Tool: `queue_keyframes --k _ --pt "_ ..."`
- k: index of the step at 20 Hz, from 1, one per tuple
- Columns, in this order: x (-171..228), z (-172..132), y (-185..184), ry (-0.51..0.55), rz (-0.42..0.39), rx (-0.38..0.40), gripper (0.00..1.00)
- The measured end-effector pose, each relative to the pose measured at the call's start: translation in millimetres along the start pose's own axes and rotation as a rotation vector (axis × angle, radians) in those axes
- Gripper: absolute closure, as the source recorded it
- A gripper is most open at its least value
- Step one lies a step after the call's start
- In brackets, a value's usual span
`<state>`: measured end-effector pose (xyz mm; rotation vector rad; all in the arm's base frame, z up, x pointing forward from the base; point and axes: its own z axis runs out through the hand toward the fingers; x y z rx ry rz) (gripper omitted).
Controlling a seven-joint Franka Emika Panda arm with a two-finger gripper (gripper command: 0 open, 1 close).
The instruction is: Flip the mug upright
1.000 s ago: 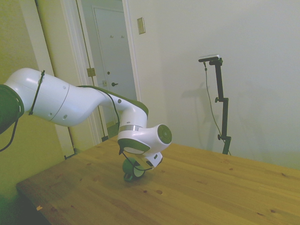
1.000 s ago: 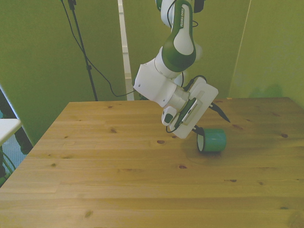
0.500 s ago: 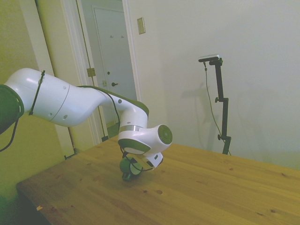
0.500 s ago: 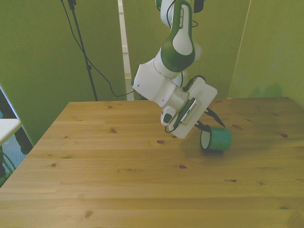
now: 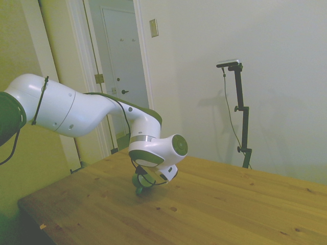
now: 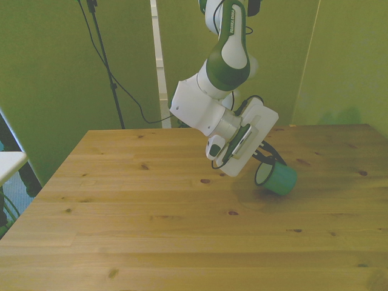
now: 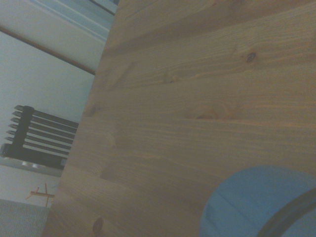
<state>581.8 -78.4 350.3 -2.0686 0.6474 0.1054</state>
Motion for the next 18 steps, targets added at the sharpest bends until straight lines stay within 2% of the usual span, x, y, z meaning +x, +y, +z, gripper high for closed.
queue_keyframes --k 5,10,14,18 --pt "-5 -4 -14 0.029 -0.031 -0.009 1.00" --pt "-32 -22 -62 0.125 -0.095 -0.064 1.00" --pt "-58 -15 -96 0.238 -0.107 -0.200 1.00" --pt "-72 -6 -115 0.344 -0.087 -0.354 1.00"
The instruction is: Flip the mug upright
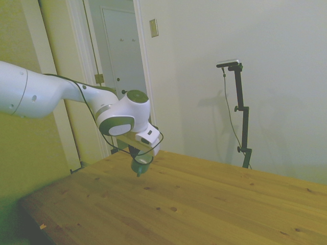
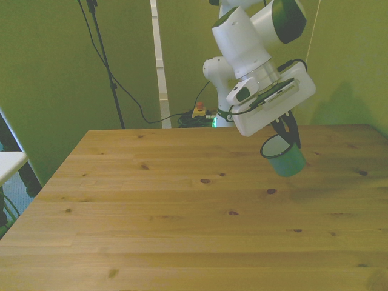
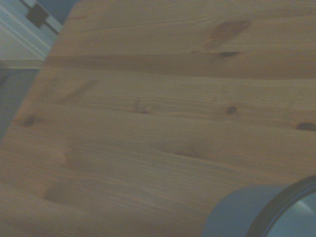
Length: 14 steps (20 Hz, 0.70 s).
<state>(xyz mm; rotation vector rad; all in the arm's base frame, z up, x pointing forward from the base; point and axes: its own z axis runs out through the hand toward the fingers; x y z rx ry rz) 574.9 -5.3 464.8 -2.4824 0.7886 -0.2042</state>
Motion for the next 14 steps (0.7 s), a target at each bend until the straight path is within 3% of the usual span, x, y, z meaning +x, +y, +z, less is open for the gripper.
queue_keyframes --k 8,14 --pt "-6 18 -3 0.191 0.004 -0.286 1.00" --pt "-3 49 15 0.201 0.011 -0.381 1.00"
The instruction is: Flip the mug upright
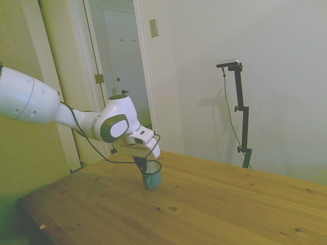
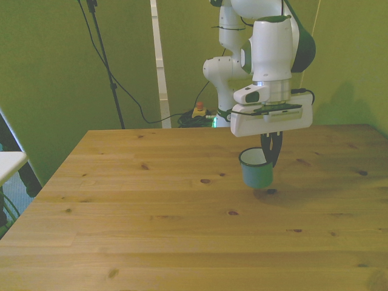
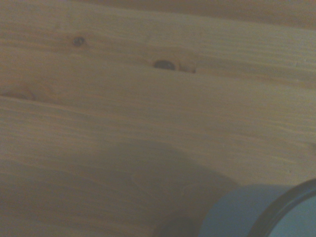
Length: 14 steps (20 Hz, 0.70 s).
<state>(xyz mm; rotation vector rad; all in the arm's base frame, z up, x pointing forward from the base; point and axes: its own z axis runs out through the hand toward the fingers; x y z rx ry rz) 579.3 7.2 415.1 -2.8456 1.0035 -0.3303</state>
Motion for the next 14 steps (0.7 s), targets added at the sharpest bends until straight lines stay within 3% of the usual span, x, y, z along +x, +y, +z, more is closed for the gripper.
queue_keyframes --k 5,6,14 --pt "5 25 9 -0.022 0.008 -0.040 1.00" --pt "5 26 9 -0.022 0.009 -0.041 0.00" --pt "8 25 10 -0.019 0.013 -0.040 0.00"
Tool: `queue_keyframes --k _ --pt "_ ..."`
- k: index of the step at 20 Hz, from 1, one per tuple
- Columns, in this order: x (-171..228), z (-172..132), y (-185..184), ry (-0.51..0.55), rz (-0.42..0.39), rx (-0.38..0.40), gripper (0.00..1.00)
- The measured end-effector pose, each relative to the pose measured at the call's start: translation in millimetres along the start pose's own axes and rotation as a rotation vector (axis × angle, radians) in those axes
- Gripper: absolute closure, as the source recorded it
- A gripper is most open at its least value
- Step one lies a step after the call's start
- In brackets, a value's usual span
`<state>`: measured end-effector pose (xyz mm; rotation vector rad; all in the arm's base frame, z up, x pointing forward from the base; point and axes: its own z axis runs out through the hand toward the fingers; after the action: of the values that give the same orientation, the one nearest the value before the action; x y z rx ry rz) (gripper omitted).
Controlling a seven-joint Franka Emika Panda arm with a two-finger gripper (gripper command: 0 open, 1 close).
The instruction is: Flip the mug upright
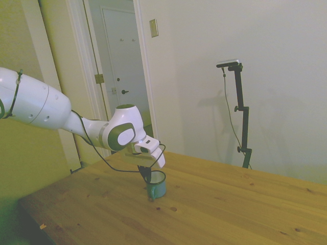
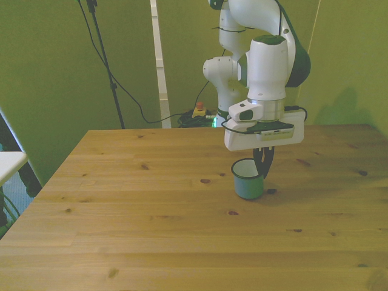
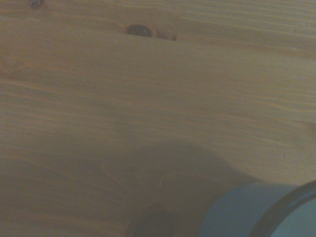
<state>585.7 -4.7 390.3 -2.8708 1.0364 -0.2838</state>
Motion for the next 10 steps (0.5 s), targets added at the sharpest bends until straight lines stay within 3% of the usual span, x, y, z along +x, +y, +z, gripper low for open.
queue_keyframes --k 10 --pt "11 -14 11 0.017 0.030 0.013 0.00"
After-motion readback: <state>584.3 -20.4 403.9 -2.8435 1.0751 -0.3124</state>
